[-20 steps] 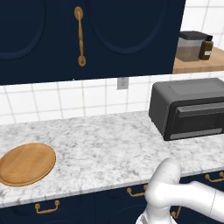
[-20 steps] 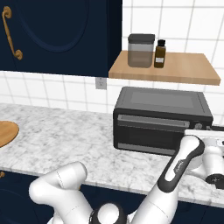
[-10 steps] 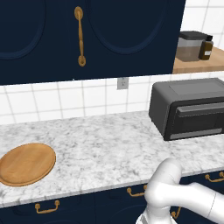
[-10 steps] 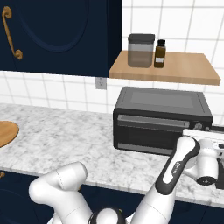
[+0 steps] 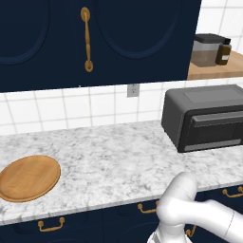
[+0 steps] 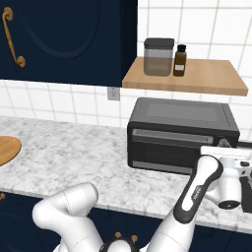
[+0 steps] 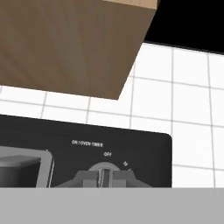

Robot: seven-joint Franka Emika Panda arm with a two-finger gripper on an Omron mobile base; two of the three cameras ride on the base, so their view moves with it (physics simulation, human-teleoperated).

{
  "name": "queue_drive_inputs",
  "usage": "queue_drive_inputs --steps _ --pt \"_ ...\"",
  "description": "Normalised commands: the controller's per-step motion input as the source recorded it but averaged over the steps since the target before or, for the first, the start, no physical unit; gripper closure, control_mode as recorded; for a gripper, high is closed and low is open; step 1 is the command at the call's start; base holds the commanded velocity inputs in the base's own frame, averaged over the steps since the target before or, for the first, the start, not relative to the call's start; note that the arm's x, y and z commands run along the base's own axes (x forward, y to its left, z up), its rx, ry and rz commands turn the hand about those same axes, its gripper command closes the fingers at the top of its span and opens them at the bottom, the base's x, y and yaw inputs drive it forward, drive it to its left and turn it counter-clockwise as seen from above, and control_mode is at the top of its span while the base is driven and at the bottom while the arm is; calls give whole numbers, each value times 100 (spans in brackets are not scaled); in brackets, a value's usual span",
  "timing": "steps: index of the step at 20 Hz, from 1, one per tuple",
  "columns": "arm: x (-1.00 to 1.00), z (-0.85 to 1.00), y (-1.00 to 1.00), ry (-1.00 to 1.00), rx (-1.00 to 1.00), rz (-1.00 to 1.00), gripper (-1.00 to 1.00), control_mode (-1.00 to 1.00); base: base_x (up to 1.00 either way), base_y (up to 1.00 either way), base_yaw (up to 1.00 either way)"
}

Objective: Pick up the kebab skewer and baguette bread, and place them inside the toaster oven. Close the toaster oven door and start by setting the timer.

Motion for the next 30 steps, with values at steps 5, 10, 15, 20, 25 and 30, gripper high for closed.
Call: queue_drive_inputs --steps 5,10,15,20,25,30 --pt "7 0 19 0 -7 0 100 -100 0 0 0" --pt "14 6 20 0 -5 0 100 -100 0 0 0" --pt "1 2 14 0 -1 0 100 -100 0 0 0" --pt "0 1 5 3 3 0 100 -100 0 0 0" --pt "4 11 0 6 6 -2 100 -100 0 0 0" --pt "4 1 13 0 4 -11 100 -100 0 0 0"
